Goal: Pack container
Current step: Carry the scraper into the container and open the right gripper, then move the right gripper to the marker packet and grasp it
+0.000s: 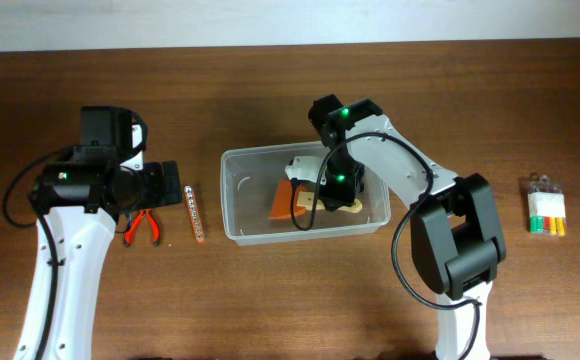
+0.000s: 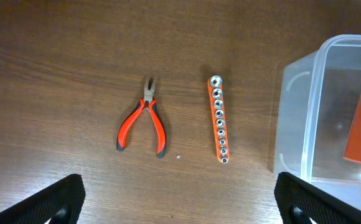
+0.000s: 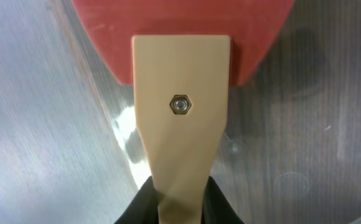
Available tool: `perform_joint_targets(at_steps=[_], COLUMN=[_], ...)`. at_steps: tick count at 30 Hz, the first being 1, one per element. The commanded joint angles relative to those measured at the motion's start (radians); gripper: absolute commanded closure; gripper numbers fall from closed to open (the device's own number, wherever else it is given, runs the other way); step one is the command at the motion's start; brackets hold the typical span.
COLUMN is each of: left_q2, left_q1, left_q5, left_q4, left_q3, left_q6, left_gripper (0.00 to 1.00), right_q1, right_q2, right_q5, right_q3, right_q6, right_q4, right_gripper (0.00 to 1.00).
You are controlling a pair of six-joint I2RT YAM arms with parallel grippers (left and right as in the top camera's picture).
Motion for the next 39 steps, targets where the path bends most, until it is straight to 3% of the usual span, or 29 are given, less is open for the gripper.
perform_joint_targets(at_steps=[1, 2, 7, 14, 18, 20, 24, 27, 33, 39], left_q2=[-0.006, -0.006, -0.006, -0.006, -0.006, -0.006, -0.006, -0.006, -0.006, -0.006], left_q1=[0.003, 0.003, 0.003, 0.003, 0.003, 0.003, 0.003, 0.003, 0.003, 0.003], left_q5=[-0.011, -0.011, -0.011, -0.027, -0.027, -0.027, -0.027, -0.027, -0.026, -0.026], left_q4=[0.01, 0.01, 0.01, 0.01, 0.01, 0.01, 0.011, 0.011, 0.011, 0.017], left_q3=[-0.005, -0.005, -0.005, -0.005, -0.005, -0.005, -0.005, -0.005, -0.005, -0.005], left_q6=[0.016, 0.016, 0.016, 0.016, 0.016, 0.016, 0.017, 0.016, 0.016, 0.016], left_gripper=[0.01, 0.01, 0.01, 0.01, 0.01, 0.01, 0.01, 0.01, 0.01, 0.01], right_q1=[0.004, 0.004, 0.004, -0.018, -0.125, -0.217, -0.449, -0.654, -0.953, -1.083], right_q2=[-0.001, -0.002, -0.008, -0.097, -0.189, -0.234, -0.318, -0.357, -0.335, -0.275], right_q5=[-0.042, -0.042, -0.037, 0.094, 0.258, 0.283, 0.282, 0.277, 0.213, 0.199], right_q3=[0.007, 0.007, 0.012, 0.211, 0.377, 0.438, 0.488, 0.488, 0.443, 0.291], right_q6=[-0.013, -0.013, 0.014, 0.264, 0.518, 0.63, 0.829, 0.879, 0.781, 0.682], right_q4=[-0.001, -0.003, -0.032, -0.134, -0.208, -0.251, -0.311, -0.34, -0.322, -0.225], right_gripper=[0.71, 0.59, 0.34, 0.32, 0.26, 0.01, 0.01, 0.01, 0.01, 0.01])
